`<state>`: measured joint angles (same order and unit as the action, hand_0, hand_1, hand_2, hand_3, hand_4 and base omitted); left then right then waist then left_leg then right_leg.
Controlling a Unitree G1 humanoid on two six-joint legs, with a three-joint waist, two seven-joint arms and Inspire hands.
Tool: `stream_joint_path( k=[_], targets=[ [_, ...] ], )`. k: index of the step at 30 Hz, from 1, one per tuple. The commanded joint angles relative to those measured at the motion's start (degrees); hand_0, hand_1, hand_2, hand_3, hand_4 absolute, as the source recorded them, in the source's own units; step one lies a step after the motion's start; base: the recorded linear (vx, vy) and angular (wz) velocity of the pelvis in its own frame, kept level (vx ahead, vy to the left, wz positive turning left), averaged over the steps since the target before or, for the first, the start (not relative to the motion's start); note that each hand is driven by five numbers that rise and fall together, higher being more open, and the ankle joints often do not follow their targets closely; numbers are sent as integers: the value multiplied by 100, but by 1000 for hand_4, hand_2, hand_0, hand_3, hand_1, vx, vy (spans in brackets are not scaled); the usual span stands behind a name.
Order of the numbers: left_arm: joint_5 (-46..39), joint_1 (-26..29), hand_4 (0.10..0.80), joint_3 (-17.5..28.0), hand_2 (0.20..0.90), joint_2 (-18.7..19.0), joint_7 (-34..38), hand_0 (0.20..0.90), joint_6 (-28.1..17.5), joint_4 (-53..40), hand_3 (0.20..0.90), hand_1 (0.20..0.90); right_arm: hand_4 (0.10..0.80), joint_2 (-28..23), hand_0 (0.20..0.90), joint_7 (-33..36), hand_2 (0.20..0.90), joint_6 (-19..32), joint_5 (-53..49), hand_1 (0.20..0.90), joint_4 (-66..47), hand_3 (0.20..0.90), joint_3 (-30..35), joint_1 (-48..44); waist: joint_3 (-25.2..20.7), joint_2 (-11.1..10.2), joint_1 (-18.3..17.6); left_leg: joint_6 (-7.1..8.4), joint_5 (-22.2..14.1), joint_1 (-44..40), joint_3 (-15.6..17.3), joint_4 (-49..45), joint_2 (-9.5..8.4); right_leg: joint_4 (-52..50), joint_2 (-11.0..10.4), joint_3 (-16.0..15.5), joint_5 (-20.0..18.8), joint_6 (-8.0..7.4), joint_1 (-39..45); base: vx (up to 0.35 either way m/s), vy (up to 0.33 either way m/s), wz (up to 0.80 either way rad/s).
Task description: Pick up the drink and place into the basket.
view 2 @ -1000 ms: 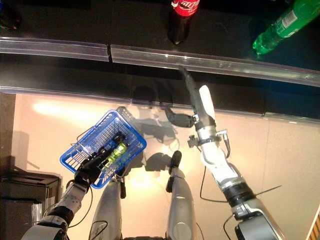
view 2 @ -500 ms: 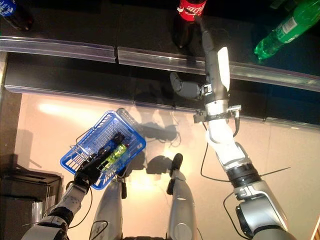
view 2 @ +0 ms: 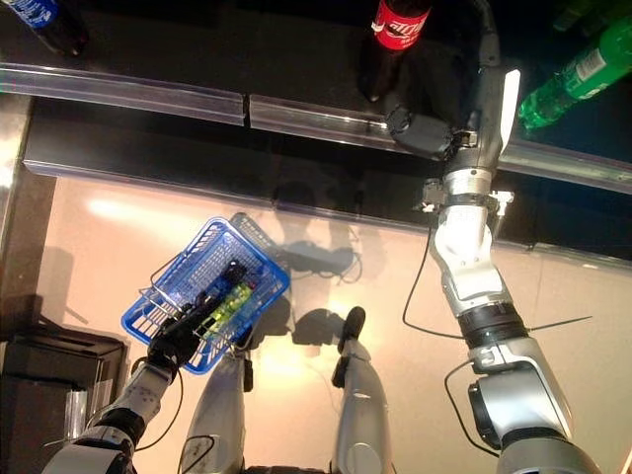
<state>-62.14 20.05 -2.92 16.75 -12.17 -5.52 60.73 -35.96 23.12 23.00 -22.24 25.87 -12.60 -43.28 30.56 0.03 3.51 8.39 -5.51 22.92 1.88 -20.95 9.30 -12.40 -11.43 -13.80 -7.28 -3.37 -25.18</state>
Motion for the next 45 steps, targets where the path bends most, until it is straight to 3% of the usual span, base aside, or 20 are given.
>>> stream_joint_path(
  k=[1,29,45],
  targets=[
    [-194,-474,100,-237,300,291,-345,300,-213,-410,200,300,800,-276,900,14,900,394,-363,900,-167,900,493,-932,-77,262,68,-400,636,182,103,441,-250,-528,-96,29,1085,-89,513,0,0,0],
    [-101,-402,100,-415,300,589,-383,300,42,-449,200,300,800,-508,900,-1183,900,-627,-1851,900,1834,900,-250,-2354,-95,265,388,-396,659,73,16,514,-287,-473,-149,-144,1061,-96,655,4,-7,2],
    [-125,-370,100,-457,300,817,-400,300,173,-500,200,300,800,-652,900,-1218,900,-859,-1855,900,2667,900,-707,-3101,-82,266,562,-381,511,24,-78,512,-325,-515,-181,-162,1161,-182,693,20,-8,1]
  ],
)
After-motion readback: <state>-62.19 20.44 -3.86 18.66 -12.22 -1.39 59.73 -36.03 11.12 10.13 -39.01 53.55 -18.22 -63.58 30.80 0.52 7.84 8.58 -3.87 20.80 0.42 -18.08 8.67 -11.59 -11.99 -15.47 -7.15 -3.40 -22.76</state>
